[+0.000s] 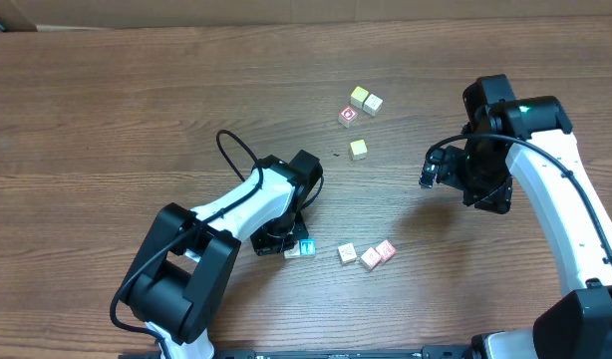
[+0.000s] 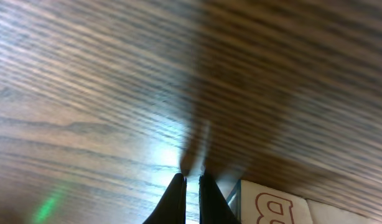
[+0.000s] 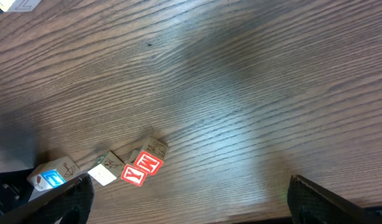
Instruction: Flip 5 blocks
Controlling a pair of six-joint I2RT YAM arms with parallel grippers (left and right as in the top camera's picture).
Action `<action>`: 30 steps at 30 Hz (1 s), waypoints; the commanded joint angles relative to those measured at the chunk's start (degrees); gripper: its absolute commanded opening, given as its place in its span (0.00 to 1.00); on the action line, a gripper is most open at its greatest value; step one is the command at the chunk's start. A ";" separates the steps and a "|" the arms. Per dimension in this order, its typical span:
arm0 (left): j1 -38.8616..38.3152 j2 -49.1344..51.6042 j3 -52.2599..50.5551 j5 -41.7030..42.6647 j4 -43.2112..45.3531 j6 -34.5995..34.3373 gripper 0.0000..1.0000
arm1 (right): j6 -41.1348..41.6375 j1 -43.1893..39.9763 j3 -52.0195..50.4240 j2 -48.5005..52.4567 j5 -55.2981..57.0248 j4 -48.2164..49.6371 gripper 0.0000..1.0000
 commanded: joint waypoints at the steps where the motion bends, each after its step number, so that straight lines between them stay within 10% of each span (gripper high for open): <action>1: -0.57 1.01 -0.13 2.67 2.51 2.45 0.04 | -0.17 0.07 1.38 -1.31 -0.33 -0.11 1.00; 30: 0.66 1.01 1.53 1.42 4.04 3.72 0.05 | -0.17 0.07 1.38 -1.31 -0.33 -0.37 1.00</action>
